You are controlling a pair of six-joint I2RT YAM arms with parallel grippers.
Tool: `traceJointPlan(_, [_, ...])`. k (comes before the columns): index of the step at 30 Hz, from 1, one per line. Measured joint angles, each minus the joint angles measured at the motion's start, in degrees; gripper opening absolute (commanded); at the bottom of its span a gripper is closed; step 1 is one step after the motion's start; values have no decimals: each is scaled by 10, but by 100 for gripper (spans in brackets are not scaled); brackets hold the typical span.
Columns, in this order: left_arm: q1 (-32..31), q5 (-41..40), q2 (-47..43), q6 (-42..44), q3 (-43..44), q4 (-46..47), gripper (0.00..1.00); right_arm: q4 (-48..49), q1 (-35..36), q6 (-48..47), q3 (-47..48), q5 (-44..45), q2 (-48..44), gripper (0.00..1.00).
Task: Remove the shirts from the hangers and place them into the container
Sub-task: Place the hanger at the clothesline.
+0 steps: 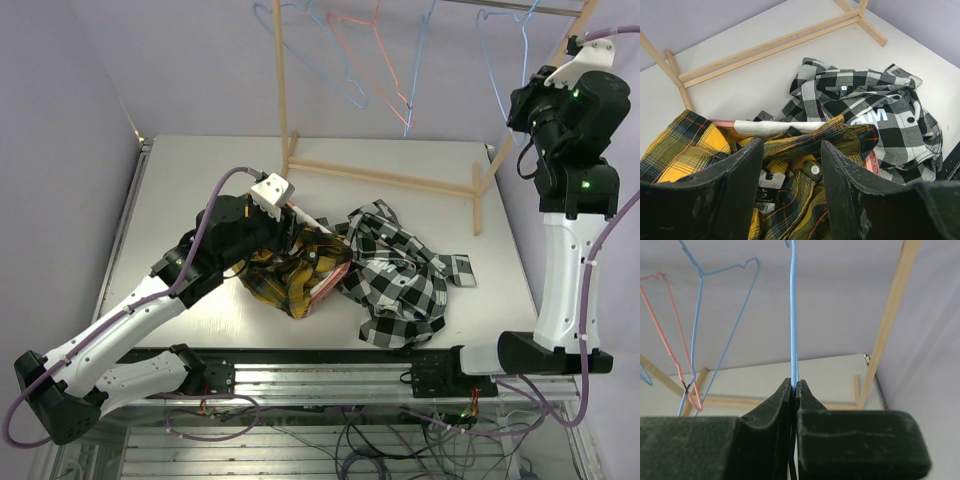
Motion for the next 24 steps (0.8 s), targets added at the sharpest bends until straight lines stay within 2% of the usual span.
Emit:
traceJointPlan(7, [0, 0, 3, 0, 0, 0, 61, -9, 0, 0, 54, -10, 61, 0])
traceJointPlan(15, [0, 0, 3, 0, 0, 0, 61, -31, 0, 0, 64, -23, 113, 0])
traceJointPlan(16, [0, 0, 3, 0, 0, 0, 62, -32, 0, 1, 64, -25, 116, 9])
traceJointPlan(19, [0, 0, 3, 0, 0, 0, 63, -30, 0, 10, 52, -30, 112, 63])
traceJointPlan(20, [0, 0, 3, 0, 0, 0, 63, -27, 0, 14, 38, -34, 104, 72])
traceJointPlan(21, [0, -1, 3, 0, 0, 0, 64, -25, 0, 16, 21, -37, 92, 76])
traceJointPlan(24, [0, -1, 3, 0, 0, 0, 64, -24, 0, 25, -33, -42, 52, 99])
